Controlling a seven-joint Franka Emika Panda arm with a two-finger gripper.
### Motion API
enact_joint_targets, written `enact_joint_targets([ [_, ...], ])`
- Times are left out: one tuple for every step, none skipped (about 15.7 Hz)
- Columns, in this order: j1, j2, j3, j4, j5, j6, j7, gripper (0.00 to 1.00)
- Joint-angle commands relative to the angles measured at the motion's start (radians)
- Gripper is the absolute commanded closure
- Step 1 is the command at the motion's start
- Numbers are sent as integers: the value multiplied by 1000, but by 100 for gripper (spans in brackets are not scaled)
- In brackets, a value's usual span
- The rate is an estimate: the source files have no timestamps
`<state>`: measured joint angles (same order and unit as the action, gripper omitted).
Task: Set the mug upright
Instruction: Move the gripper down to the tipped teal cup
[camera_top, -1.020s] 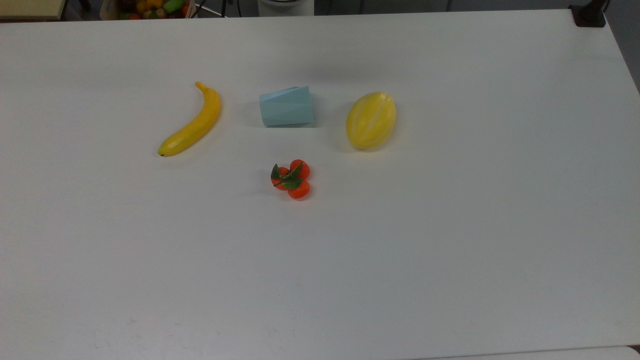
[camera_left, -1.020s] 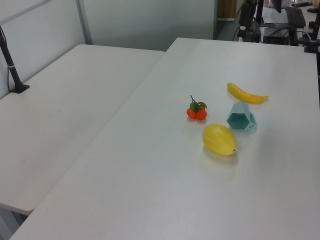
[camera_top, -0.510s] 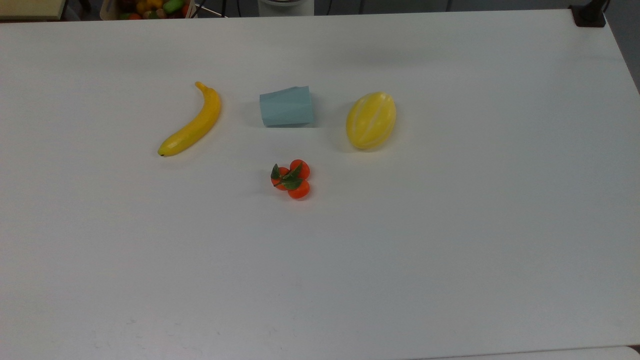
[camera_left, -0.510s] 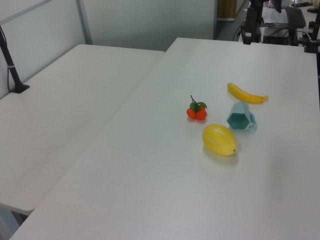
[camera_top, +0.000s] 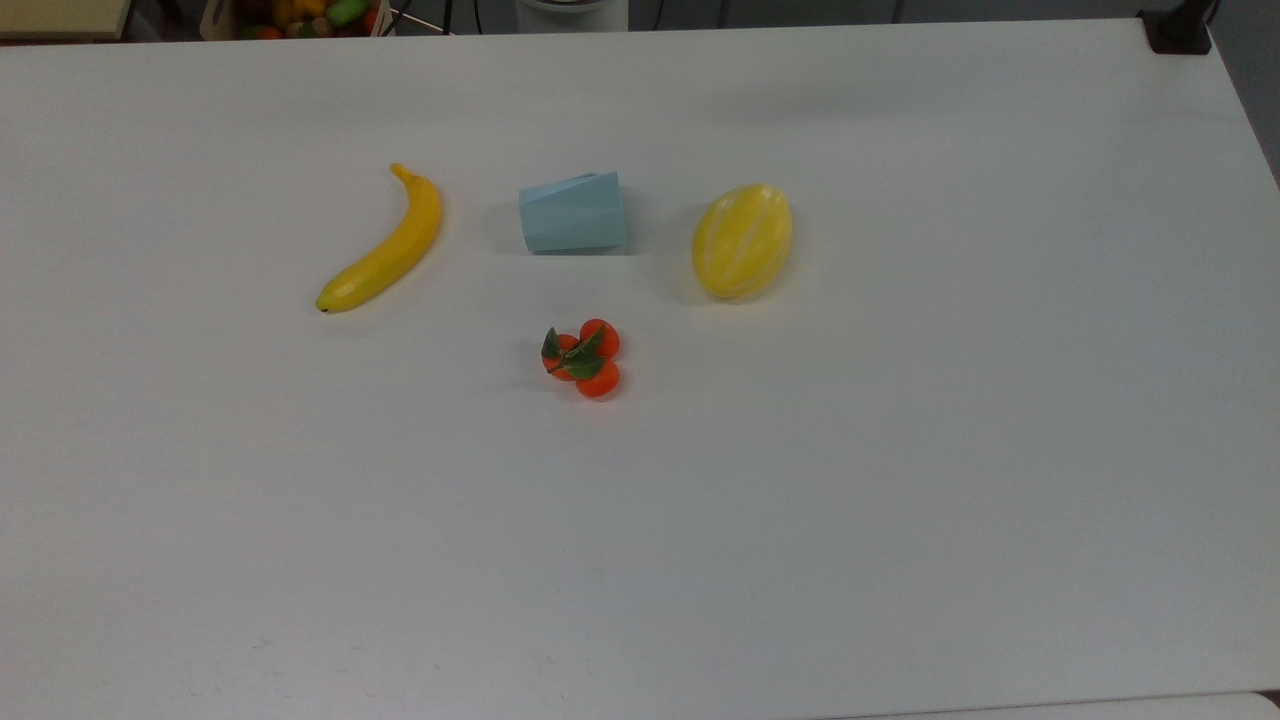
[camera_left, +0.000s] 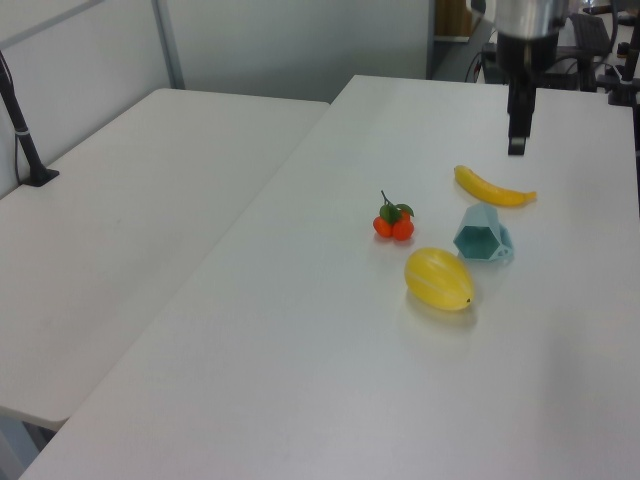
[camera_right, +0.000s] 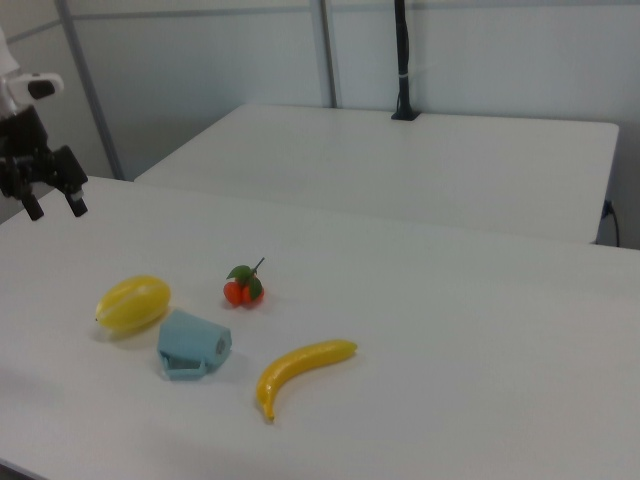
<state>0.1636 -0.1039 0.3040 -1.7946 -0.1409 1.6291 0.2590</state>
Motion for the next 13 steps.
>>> enact_joint_targets([
  [2, -33, 41, -178, -97, 132, 72, 0],
  [5, -30, 52, -216, -138, 174, 104, 0],
  [4, -28, 58, -253, -181, 214, 144, 0],
  [4, -25, 58, -281, -215, 248, 173, 0],
  [4, -22, 58, -307, -242, 277, 190, 0],
  [-3, -19, 58, -331, -265, 308, 207, 0],
  [-4, -10, 58, -353, -288, 333, 226, 0],
  [-7, 3, 58, -371, -318, 356, 250, 0],
  [-10, 15, 56, -388, -351, 383, 278, 0],
  [-16, 21, 56, -400, -377, 412, 298, 0],
  [-27, 30, 56, -411, -396, 438, 308, 0],
  [-33, 44, 56, -416, -414, 457, 310, 0],
  [-38, 62, 56, -416, -440, 463, 310, 0],
])
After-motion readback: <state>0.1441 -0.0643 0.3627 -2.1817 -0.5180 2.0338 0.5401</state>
